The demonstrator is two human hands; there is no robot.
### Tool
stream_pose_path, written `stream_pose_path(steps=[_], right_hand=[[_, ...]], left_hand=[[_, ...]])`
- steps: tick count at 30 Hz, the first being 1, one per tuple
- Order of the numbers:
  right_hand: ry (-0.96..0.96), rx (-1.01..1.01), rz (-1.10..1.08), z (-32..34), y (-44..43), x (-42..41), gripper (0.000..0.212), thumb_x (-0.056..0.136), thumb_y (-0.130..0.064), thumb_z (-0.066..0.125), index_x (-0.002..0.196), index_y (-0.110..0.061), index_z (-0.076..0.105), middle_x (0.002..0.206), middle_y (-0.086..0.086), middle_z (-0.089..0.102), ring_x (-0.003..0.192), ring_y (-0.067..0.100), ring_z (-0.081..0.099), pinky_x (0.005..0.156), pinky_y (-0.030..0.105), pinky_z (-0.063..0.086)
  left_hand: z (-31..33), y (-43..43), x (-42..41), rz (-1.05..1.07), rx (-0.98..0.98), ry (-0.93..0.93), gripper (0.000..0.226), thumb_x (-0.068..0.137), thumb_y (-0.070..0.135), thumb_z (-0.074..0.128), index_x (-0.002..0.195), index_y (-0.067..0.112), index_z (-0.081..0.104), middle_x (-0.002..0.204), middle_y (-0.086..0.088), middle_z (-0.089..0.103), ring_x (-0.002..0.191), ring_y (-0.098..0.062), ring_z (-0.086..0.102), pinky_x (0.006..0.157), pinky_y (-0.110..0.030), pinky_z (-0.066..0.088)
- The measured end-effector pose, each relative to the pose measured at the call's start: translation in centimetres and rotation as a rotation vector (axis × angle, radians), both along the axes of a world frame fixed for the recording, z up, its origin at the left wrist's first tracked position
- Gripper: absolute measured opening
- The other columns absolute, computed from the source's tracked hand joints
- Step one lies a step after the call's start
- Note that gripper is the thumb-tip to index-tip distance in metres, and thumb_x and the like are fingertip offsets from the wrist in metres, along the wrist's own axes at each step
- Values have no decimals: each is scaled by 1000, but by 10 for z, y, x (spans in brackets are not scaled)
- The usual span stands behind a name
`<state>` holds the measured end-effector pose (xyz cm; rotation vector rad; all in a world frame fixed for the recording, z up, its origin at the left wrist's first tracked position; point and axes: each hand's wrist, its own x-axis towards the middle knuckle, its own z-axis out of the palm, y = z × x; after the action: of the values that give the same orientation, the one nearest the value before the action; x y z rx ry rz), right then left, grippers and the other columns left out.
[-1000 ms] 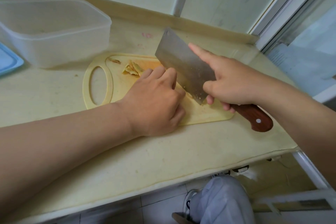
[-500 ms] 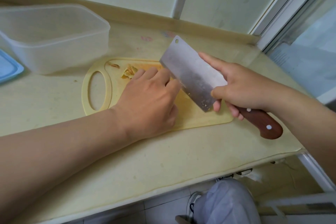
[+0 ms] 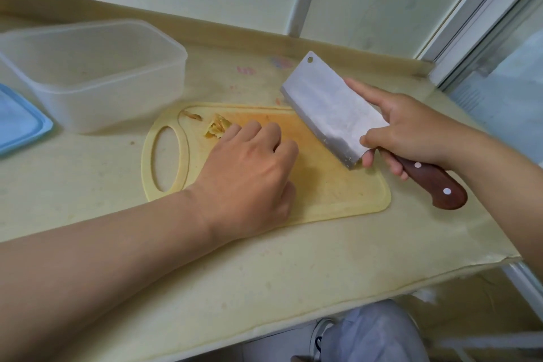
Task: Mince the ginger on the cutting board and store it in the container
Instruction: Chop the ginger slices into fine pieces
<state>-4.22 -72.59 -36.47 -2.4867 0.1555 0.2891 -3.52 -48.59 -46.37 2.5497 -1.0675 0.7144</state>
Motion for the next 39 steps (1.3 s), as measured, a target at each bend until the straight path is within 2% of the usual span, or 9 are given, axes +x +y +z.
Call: stream_pose_path(steps=[2,6,11,16,22,26,31,34,39], right_hand=[[-3,50,8,1,-1,-2,94,98,8,48,153,-62,20,45,5,61,80,63,62,39,32,48],[-38,156,27,-5,-7,-3,94,96,8,50,141,-72,30,57,13,68,50,40,56,45,34,49],[-34,413,14,-23,-17,-6,91,96,11,50,151,-60,33,58,18,65,44,31,50,36,29,44],[-54,541,42,-34,-13,-14,93,95,11,50,133,-73,40,64,21,66,35,22,45,38,28,43],[-115,683,-8,-45,-19,-21,92,95,10,52,156,-55,30,65,23,63,35,23,45,39,28,41],[-112,711,20,-51,-22,-26,94,95,12,52,157,-54,29,64,23,62,35,23,45,40,29,41],[-103,706,68,-53,-21,-28,93,95,11,52,158,-53,27,64,22,63,37,23,46,41,30,42],[-104,710,86,-53,-22,-29,93,95,10,51,157,-55,27,65,20,65,39,23,47,42,30,43],[-106,721,88,-53,-23,-30,93,95,8,51,157,-56,26,67,21,66,41,24,47,44,31,44]], left_hand=[[0,0,-1,18,-5,5,24,73,27,40,77,8,54,77,-9,49,66,-27,40,62,-42,42],[1,-1,-3,59,13,-2,20,71,26,44,76,8,53,76,-9,48,66,-27,39,62,-42,39],[3,-3,-4,114,57,-3,24,75,30,44,80,9,56,79,-9,51,68,-30,44,65,-40,35],[6,-7,-7,132,61,-28,20,73,26,47,78,8,56,77,-9,51,67,-30,44,64,-39,32],[17,6,-6,182,-5,-5,20,79,27,56,81,8,60,80,-10,55,69,-32,49,65,-43,42],[32,19,-6,192,4,111,31,83,36,50,92,12,68,91,-7,60,81,-32,54,76,-42,46],[37,5,-15,220,222,212,53,83,53,42,116,24,73,115,3,62,109,-26,51,95,-41,34],[34,-8,-15,268,289,254,40,92,45,48,119,27,71,125,8,57,120,-23,43,104,-38,24],[40,-14,-13,251,261,267,23,99,32,52,106,26,73,111,4,60,108,-25,48,99,-39,27]])
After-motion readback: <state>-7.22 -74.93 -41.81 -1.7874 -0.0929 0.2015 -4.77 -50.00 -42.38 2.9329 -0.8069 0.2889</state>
